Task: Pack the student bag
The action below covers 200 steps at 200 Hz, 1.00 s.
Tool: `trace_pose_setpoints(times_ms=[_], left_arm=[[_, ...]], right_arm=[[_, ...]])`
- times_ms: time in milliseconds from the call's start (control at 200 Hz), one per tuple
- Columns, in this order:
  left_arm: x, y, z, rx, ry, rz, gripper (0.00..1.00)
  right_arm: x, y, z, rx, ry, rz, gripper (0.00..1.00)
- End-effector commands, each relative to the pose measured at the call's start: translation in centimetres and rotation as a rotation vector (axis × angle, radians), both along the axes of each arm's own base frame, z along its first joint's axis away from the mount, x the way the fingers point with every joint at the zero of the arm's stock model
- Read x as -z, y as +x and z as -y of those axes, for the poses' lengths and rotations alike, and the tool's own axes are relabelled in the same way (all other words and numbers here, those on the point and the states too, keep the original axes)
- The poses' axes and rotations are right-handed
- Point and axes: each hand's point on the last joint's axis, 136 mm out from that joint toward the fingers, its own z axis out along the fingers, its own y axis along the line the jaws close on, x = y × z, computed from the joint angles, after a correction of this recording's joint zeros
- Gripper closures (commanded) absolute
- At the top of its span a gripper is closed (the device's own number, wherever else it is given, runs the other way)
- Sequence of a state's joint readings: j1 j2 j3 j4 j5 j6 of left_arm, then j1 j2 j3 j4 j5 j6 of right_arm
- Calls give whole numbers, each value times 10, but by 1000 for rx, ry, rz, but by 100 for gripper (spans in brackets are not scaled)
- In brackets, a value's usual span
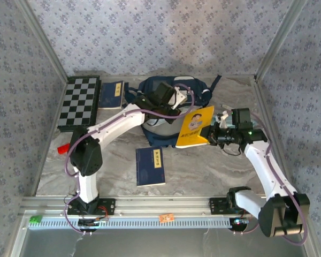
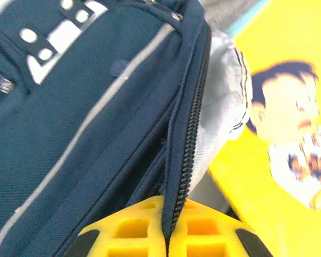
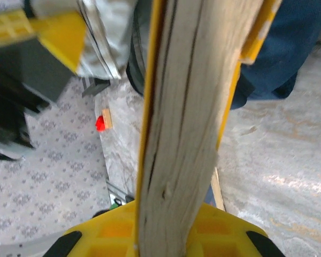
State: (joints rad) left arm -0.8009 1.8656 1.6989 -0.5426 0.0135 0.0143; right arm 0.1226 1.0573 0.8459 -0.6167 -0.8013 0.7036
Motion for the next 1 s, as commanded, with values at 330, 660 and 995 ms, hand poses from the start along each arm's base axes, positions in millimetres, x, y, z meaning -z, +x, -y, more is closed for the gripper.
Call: trace_pose_setpoints(times_ms=[330, 660, 995], left_arm=[[-123, 27, -20, -246, -169, 279, 100], [-155, 14, -14, -177, -275, 311, 100], [-164, 6, -9, -138, -316, 287, 100]], right_arm=[[-9, 35, -69, -116, 37, 175, 100], [14, 104, -104, -95, -38, 256, 100], [49, 151, -130, -80, -125, 262, 92]])
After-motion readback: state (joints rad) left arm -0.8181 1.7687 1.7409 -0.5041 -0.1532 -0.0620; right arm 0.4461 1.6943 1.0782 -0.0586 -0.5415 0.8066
